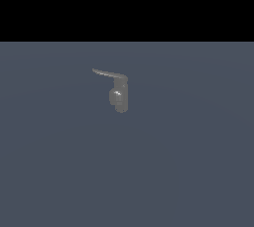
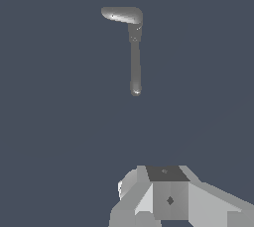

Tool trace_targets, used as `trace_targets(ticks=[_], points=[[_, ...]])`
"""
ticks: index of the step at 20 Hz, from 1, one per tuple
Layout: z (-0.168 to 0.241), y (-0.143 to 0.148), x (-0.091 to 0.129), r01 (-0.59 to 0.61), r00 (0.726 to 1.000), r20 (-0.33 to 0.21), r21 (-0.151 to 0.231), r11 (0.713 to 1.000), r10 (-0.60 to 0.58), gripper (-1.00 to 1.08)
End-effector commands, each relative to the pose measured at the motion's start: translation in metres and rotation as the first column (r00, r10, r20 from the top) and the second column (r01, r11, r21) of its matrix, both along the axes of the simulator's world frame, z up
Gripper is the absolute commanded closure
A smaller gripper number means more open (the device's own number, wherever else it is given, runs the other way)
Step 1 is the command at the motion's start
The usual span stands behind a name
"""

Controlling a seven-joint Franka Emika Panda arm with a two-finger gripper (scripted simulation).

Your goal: Turn on the faucet by rotating a designated handle.

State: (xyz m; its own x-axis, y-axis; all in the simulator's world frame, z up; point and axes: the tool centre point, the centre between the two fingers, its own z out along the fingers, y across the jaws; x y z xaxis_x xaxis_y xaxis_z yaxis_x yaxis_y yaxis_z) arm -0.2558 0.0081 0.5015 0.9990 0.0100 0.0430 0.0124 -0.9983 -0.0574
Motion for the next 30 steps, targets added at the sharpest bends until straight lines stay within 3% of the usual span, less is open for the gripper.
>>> trace_targets(ticks=[1,9,15,23,30], points=[[0.000,0.000,0.000,0.000,1.000,0.000,0.000,1.000,0.000,1.08],[-0.003,0.014,0.001,-0.028,0.999,-0.023,-0.033,0.999,0.028,1.08],[-0.003,0.014,0.003,-0.023,0.999,-0.024,-0.029,0.999,0.022,1.08],[-0.005,0.018,0.024,0.037,0.999,-0.037,0.008,0.999,-0.037,1.08],[-0.012,0.025,0.062,0.154,0.986,-0.072,0.062,0.986,-0.150,1.08]])
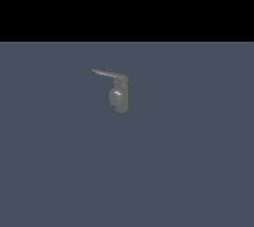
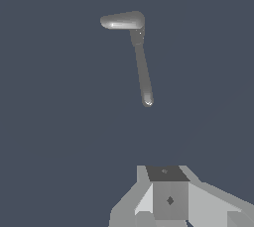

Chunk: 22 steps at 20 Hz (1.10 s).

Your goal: Turn on the faucet by rotating a designated handle.

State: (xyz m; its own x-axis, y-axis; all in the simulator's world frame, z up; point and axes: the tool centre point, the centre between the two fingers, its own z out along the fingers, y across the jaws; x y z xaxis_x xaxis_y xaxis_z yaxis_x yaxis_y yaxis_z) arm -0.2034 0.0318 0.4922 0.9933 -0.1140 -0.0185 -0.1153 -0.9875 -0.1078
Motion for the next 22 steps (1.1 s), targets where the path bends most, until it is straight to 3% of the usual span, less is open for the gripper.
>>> trace_targets(ticks=[1,6,11,16,22], points=[[-0.004,0.003,0.017,0.052,0.999,-0.015,0.022,0.998,-0.051,1.08],[-0.017,0.010,0.056,0.180,0.983,-0.056,0.060,0.982,-0.176,1.08],[-0.036,0.016,0.096,0.313,0.947,-0.103,0.077,0.947,-0.305,1.08],[-0.059,0.023,0.134,0.444,0.890,-0.146,0.073,0.893,-0.431,1.08],[-0.092,0.031,0.179,0.591,0.797,-0.185,0.046,0.805,-0.575,1.08]])
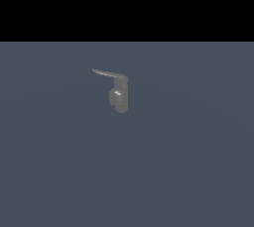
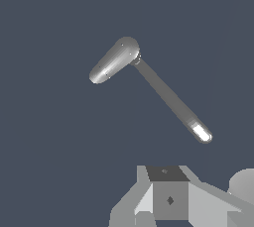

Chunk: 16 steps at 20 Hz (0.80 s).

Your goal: Turn on the faucet by rotating a designated handle.

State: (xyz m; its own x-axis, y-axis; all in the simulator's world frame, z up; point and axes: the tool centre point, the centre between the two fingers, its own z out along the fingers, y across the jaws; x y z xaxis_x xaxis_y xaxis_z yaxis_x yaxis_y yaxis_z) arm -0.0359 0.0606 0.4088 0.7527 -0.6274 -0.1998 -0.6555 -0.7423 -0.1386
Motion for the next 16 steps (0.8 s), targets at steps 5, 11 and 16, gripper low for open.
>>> trace_targets(ticks=[5,11,16], points=[[-0.041,0.009,0.045,0.183,0.982,-0.045,-0.024,0.983,-0.184,1.08],[-0.083,0.016,0.083,0.341,0.936,-0.066,-0.070,0.937,-0.346,1.08],[-0.120,0.023,0.111,0.461,0.881,-0.063,-0.116,0.880,-0.470,1.08]])
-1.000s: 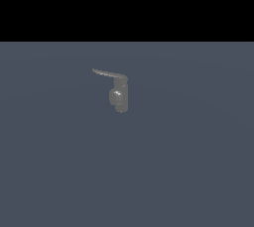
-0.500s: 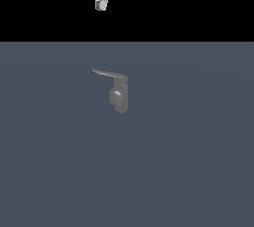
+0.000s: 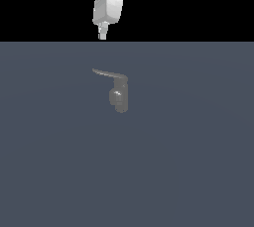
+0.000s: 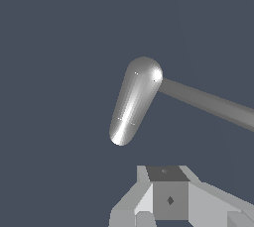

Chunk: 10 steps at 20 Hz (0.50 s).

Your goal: Turn on the faucet by rotating a designated handle.

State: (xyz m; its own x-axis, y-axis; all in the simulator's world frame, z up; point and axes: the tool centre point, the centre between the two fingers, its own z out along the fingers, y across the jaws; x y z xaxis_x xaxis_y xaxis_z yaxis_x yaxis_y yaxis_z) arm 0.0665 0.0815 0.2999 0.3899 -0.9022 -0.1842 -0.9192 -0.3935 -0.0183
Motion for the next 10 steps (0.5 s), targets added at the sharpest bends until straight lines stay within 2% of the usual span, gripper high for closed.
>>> trace_targets(ticks=[1,10], points=[[-0.019,0.004,0.014,0.067,0.998,-0.005,-0.024,0.997,-0.067,1.08],[-0.083,0.017,0.053,0.269,0.963,0.012,-0.117,0.956,-0.269,1.08]])
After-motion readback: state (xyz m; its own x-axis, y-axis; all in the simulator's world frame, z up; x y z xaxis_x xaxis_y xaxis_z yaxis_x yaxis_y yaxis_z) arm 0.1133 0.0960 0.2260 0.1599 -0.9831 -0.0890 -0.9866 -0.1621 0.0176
